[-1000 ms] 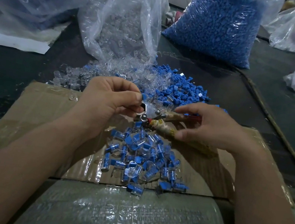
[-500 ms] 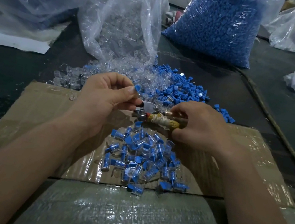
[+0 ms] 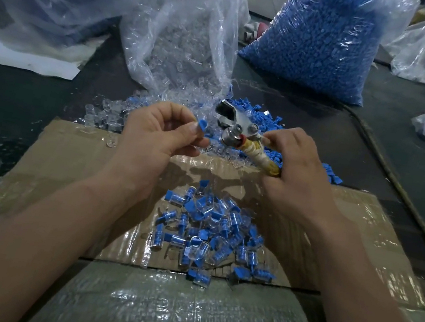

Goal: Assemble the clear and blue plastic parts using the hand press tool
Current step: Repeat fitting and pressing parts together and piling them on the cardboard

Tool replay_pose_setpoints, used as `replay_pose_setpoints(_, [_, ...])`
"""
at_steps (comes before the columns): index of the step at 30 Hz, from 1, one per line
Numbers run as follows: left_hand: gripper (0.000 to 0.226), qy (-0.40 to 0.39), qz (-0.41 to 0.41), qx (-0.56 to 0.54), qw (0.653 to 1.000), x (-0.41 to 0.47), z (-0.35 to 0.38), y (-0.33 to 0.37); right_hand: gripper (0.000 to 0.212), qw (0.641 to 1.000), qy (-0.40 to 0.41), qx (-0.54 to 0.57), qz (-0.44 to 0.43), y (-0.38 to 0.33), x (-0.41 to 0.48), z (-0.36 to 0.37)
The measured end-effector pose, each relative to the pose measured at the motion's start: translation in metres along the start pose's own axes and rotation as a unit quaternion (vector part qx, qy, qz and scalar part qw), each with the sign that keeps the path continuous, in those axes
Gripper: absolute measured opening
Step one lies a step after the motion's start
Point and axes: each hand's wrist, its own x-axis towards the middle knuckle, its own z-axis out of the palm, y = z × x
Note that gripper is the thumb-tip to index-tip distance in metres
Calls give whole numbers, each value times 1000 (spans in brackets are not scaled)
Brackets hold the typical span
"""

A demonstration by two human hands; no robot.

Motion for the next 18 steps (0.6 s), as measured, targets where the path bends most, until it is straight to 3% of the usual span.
replay_pose_setpoints(18, [15,14,65,98,993,-2,5,-2,31,995,-92,41,-1,-5,1,9])
